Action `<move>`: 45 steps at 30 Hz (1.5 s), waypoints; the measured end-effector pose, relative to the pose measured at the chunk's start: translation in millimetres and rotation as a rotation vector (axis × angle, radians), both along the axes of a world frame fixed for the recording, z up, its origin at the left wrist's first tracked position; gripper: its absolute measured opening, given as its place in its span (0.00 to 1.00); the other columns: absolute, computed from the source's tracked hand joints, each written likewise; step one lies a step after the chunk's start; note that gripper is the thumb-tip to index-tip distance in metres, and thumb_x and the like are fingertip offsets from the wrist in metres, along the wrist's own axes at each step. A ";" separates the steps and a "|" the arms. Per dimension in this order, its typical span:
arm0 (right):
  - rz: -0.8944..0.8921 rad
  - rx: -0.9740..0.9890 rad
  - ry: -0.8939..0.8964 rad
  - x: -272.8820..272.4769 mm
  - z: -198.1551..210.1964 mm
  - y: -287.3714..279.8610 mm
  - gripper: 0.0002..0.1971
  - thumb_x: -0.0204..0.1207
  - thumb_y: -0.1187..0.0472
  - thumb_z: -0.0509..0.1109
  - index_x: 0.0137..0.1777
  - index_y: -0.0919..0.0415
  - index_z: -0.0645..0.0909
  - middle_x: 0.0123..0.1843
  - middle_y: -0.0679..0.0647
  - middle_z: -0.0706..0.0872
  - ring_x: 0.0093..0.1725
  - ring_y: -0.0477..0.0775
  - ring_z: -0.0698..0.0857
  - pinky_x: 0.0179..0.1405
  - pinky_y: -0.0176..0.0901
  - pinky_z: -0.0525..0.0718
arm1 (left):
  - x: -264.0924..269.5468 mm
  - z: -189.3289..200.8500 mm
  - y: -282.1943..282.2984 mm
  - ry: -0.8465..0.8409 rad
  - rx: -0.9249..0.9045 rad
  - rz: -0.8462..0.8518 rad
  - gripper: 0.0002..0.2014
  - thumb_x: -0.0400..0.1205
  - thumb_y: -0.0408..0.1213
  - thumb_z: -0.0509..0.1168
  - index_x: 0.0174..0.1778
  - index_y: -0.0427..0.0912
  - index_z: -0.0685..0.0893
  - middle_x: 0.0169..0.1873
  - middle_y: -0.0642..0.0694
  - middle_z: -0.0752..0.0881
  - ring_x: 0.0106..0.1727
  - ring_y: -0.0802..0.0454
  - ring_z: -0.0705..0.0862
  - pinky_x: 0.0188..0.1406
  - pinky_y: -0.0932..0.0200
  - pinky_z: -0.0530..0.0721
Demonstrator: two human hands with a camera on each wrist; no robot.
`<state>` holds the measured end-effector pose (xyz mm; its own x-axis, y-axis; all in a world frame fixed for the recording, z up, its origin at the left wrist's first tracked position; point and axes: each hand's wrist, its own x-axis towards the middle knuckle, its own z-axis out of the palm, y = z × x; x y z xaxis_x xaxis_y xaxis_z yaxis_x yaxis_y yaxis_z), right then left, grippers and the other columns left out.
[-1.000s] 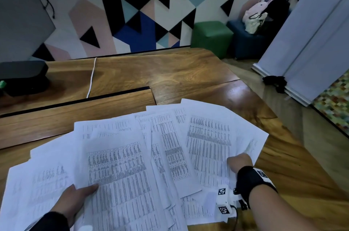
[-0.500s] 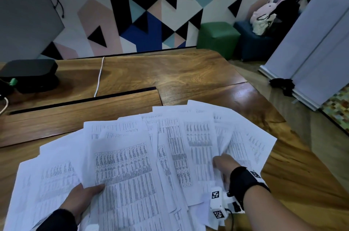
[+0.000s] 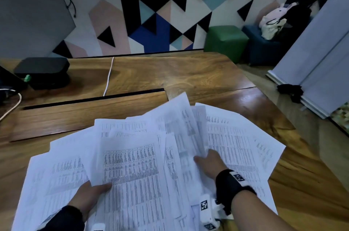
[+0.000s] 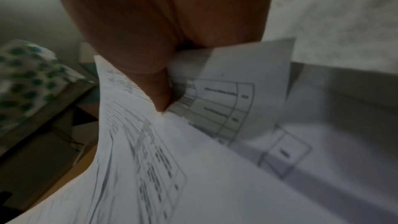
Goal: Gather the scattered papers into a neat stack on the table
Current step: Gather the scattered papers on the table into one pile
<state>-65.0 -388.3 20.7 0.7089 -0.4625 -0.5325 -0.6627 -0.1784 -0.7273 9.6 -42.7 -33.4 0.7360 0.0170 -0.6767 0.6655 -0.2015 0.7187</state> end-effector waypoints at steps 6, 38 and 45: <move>-0.134 -0.349 -0.415 31.0 81.8 -46.8 0.02 0.78 0.63 0.69 0.44 0.61 0.81 0.40 0.58 0.85 0.45 0.54 0.84 0.41 0.40 0.74 | -6.3 8.4 -0.6 0.001 -0.034 0.026 0.08 0.78 0.24 0.69 0.52 0.31 0.84 0.39 0.33 0.92 0.43 0.32 0.91 0.42 0.45 0.87; -0.179 -0.528 0.432 -3.8 -35.0 -64.4 0.50 0.60 0.29 0.71 0.72 0.67 0.66 0.74 0.66 0.69 0.69 0.69 0.74 0.67 0.61 0.78 | 16.4 25.7 -9.6 0.024 -0.068 -0.018 0.12 0.78 0.29 0.71 0.57 0.37 0.84 0.48 0.32 0.92 0.48 0.30 0.90 0.56 0.32 0.85; -0.187 -0.564 0.725 -42.1 -56.7 -135.7 0.67 0.40 0.16 0.67 0.72 0.67 0.68 0.67 0.63 0.77 0.64 0.65 0.80 0.56 0.51 0.83 | 10.9 14.7 12.4 0.027 -0.057 0.077 0.16 0.78 0.28 0.70 0.62 0.34 0.82 0.51 0.31 0.90 0.49 0.30 0.89 0.48 0.40 0.87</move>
